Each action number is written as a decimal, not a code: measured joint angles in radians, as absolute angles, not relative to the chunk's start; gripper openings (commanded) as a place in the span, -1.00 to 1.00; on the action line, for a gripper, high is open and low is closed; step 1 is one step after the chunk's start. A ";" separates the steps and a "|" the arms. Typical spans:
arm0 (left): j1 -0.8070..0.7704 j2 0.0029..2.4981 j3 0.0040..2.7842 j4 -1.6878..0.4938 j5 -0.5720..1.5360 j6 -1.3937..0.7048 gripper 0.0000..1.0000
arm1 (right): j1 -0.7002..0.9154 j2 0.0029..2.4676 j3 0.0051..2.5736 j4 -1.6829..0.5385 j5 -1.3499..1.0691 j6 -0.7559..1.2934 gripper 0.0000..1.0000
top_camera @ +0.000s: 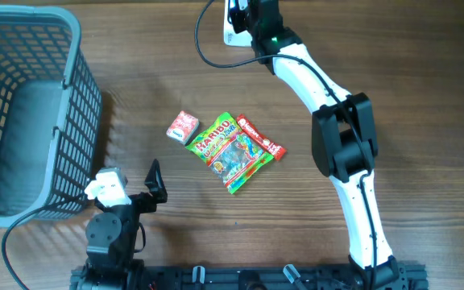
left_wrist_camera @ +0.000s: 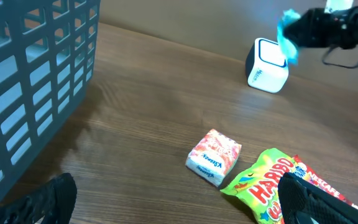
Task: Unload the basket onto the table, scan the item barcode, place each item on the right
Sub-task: 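Hold the wipes pack up to the scanner, then place the wipes pack at the right edge of the table, then grasp the Haribo gummy bag with the right gripper, then hold the Haribo bag up to the scanner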
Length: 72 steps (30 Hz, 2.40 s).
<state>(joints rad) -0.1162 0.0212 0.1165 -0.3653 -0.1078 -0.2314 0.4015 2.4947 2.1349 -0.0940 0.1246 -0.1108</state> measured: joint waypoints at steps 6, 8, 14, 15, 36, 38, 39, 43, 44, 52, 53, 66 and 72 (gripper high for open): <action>-0.116 0.022 0.117 -0.365 -0.108 -0.231 1.00 | 0.252 2.238 2.162 -0.797 0.441 -0.035 -0.91; -0.116 0.022 0.117 -0.365 -0.108 -0.231 1.00 | 0.089 2.217 2.149 -0.916 0.494 0.051 -0.91; -0.116 0.022 0.117 -0.365 -0.108 -0.231 1.00 | -0.372 2.230 1.817 -0.684 0.535 0.136 -0.70; -0.116 0.022 0.117 -0.365 -0.108 -0.231 1.00 | -0.422 2.235 1.769 -0.646 0.532 0.138 0.34; -0.116 0.022 0.117 -0.365 -0.108 -0.231 1.00 | 0.593 2.033 1.539 -1.001 -0.172 0.103 0.89; -0.116 0.022 0.117 -0.365 -0.108 -0.231 1.00 | 0.628 2.039 1.454 -0.914 -0.147 0.082 0.89; -0.116 0.022 0.117 -0.365 -0.108 -0.231 1.00 | 0.639 2.040 1.446 -0.903 -0.139 0.068 0.91; -0.116 0.022 0.117 -0.365 -0.108 -0.231 1.00 | 0.688 2.040 1.446 -0.833 -0.105 0.024 0.99; -0.116 0.022 0.117 -0.365 -0.108 -0.231 1.00 | 0.702 2.040 1.446 -0.798 -0.092 0.017 0.99; -0.116 0.022 0.117 -0.365 -0.108 -0.231 1.00 | 0.711 2.128 1.493 -0.829 -0.079 -0.004 -0.92; -0.116 0.022 0.117 -0.365 -0.108 -0.231 1.00 | 0.710 2.130 1.500 -0.838 -0.102 -0.002 -0.91; -0.116 0.022 0.117 -0.365 -0.108 -0.231 1.00 | 0.414 2.176 1.853 -1.298 -1.066 0.793 -0.91; -0.116 0.022 0.117 -0.365 -0.108 -0.231 1.00 | 0.422 2.176 1.857 -1.139 -1.033 0.689 -0.91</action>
<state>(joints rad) -0.1162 0.0216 0.1165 -0.3653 -0.1078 -0.2314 0.4221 2.1761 1.8572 -1.1393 -1.0328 0.6891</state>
